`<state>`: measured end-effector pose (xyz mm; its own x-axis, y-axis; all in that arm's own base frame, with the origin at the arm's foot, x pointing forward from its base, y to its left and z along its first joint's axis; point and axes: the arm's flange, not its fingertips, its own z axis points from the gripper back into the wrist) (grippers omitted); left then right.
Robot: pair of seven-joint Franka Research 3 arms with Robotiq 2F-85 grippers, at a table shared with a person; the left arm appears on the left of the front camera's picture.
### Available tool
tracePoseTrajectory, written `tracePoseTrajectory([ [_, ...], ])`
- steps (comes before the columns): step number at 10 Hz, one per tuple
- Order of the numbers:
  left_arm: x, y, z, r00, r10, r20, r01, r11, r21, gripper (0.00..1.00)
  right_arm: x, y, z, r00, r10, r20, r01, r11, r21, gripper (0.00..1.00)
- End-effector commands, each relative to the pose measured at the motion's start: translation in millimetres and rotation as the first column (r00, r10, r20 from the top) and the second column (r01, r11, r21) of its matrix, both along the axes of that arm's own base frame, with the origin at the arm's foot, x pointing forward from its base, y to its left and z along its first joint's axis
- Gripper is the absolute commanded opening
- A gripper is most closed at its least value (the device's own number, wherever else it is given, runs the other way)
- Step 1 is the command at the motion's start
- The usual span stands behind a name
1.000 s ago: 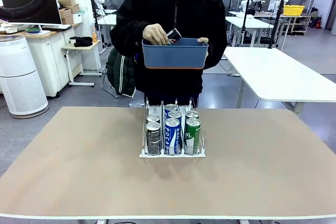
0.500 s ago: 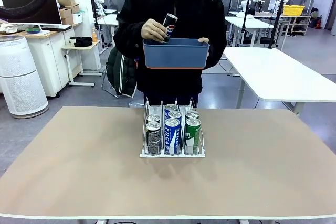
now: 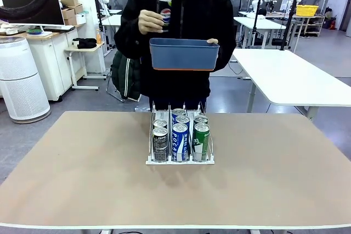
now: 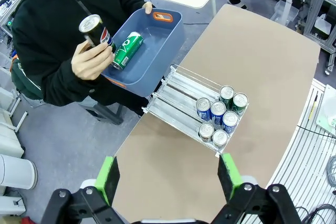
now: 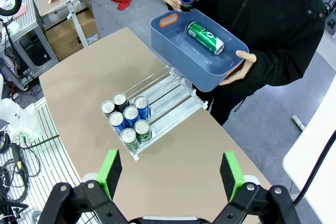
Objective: Fill the beverage cans into the dispenser.
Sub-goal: Pick up the Pepsi coke handed by the human.
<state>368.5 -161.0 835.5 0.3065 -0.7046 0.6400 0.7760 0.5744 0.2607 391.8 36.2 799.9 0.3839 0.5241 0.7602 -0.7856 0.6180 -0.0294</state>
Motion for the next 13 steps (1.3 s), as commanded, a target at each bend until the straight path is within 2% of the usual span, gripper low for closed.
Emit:
tracePoseTrajectory([
  [1, -0.6, 0.7, -0.6, 1.000, -0.006, -0.001, 0.006, 1.000, -0.022, 1.00, -0.2, 0.4, -0.3, 1.000, -0.001, -0.002, 0.001, 1.000, 0.001, 1.00],
  [13, -0.6, 0.7, -0.6, 1.000, -0.006, -0.001, 0.006, 1.000, -0.022, 1.00, -0.2, 0.4, -0.3, 1.000, -0.001, -0.002, 0.001, 1.000, 0.001, 1.00],
])
